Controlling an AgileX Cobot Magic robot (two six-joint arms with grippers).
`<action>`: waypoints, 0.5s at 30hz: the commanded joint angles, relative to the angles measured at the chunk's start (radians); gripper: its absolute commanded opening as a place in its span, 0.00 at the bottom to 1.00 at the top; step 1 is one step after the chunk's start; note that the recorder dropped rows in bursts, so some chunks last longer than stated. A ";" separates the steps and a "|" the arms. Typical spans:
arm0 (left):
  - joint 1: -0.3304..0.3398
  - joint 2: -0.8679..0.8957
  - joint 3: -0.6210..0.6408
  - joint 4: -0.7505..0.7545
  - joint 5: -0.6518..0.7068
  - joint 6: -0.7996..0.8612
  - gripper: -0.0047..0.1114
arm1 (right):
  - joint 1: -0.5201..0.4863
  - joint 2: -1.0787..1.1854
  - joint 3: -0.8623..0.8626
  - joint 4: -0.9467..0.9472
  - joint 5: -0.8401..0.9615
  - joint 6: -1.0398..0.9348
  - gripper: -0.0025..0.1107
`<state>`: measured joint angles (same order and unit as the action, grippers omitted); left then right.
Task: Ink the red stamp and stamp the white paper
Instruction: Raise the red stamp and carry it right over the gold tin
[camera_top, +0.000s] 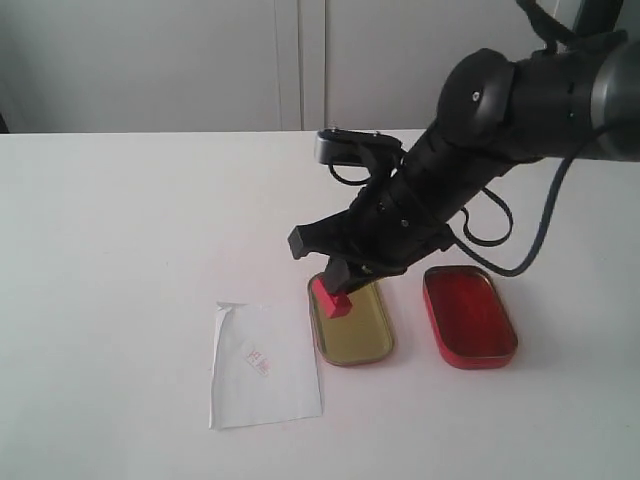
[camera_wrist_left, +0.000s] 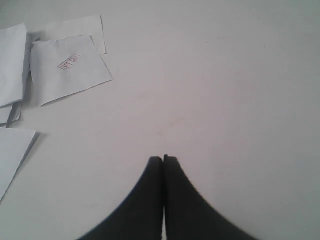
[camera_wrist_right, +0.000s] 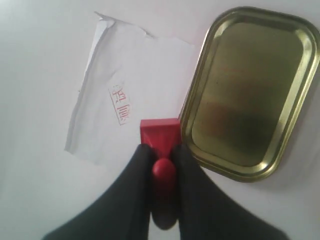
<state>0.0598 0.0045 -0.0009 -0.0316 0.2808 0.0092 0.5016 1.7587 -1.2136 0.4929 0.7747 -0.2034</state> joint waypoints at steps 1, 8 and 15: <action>-0.003 -0.005 0.001 -0.005 -0.004 -0.009 0.04 | -0.014 -0.039 0.062 0.034 -0.040 -0.033 0.02; -0.003 -0.005 0.001 -0.005 -0.004 -0.009 0.04 | -0.014 -0.054 0.163 0.193 -0.070 -0.153 0.02; -0.003 -0.005 0.001 -0.005 -0.004 -0.009 0.04 | -0.014 -0.060 0.263 0.259 -0.113 -0.223 0.02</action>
<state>0.0598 0.0045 -0.0009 -0.0316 0.2808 0.0092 0.4932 1.7141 -0.9805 0.7188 0.6853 -0.3907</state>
